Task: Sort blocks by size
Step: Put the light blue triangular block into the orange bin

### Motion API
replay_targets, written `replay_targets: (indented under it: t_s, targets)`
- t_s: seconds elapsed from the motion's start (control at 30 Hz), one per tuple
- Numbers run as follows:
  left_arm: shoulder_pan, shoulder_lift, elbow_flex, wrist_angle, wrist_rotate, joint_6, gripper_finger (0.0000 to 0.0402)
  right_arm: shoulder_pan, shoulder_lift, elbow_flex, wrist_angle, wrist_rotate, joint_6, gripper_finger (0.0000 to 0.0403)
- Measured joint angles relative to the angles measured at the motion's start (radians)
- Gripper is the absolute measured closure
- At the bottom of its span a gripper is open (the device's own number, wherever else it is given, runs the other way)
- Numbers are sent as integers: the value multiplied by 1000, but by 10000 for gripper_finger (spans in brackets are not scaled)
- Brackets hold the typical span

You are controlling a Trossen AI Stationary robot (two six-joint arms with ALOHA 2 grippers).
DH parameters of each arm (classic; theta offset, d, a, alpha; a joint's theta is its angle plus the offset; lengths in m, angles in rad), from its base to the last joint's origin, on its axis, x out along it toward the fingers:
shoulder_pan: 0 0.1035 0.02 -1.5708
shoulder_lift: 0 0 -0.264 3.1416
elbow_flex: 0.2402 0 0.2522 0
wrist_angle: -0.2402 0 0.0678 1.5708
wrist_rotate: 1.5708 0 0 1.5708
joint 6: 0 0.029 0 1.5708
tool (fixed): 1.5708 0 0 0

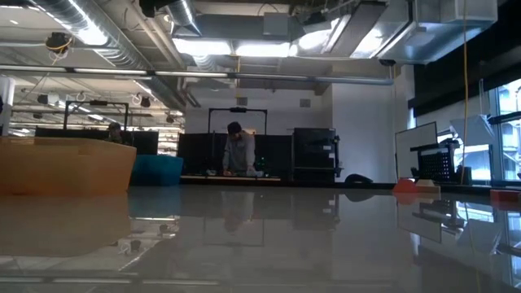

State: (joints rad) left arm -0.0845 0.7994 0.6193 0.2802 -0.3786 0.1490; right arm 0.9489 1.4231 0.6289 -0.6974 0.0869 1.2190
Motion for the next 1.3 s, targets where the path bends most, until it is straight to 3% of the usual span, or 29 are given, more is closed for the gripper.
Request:
replay_targets:
  t_s: [0.07,0.33,0.53,0.7,1.0,1.17,1.3]
  targets:
    - [0,0,0,0,0,1,196,0,-1,0,-1,2,0,286]
    - [0,0,0,-5,0,1,196,0,-3,51,-48,33,-13,286]
    - [0,0,0,-6,0,-2,196,-70,-3,129,-70,127,-69,285]
    - [0,0,0,-6,0,13,196,-193,-4,170,-44,300,-200,284]
    - [0,0,0,-8,0,2,196,-495,3,174,191,452,-719,282]
    - [0,0,0,-8,-25,18,196,-681,3,174,427,441,-980,282]
    - [5,0,0,-8,-25,24,196,-808,45,174,650,319,-1160,282]
